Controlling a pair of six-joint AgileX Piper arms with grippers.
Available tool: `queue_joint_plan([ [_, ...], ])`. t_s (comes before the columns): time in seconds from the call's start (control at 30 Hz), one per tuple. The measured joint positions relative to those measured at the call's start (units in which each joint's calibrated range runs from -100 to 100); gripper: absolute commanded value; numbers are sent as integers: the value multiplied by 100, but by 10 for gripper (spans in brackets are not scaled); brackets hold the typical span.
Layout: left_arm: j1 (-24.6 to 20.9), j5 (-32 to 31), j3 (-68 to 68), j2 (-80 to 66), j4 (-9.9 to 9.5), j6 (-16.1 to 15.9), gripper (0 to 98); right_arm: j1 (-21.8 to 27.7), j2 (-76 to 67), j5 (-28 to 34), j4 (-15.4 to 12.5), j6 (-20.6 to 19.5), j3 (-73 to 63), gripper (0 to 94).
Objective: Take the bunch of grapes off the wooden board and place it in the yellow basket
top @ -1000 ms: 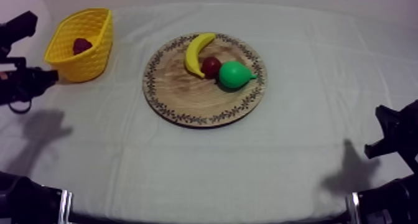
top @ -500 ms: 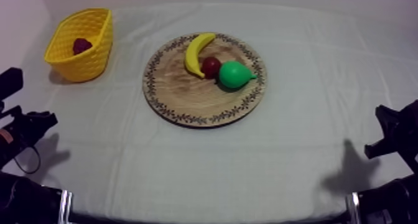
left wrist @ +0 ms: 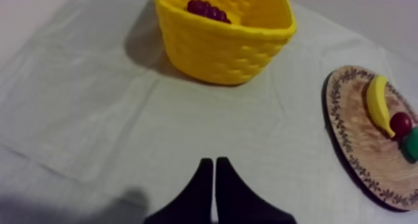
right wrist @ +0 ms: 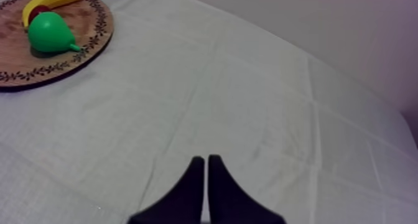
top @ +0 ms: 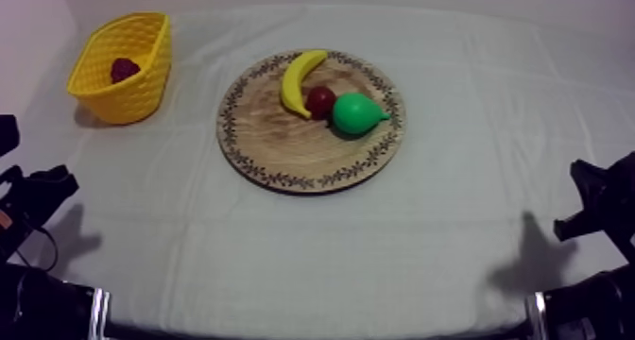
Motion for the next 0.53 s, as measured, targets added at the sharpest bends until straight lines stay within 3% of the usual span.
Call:
queue_joint_plan([
  [0.2, 55, 9, 21, -757, 43, 245, 0, 0, 0, 0, 0, 0, 0, 3],
  [0.53, -37, 126, 63, -1749, 192, 236, 1, 0, 0, 0, 0, 0, 0, 3],
])
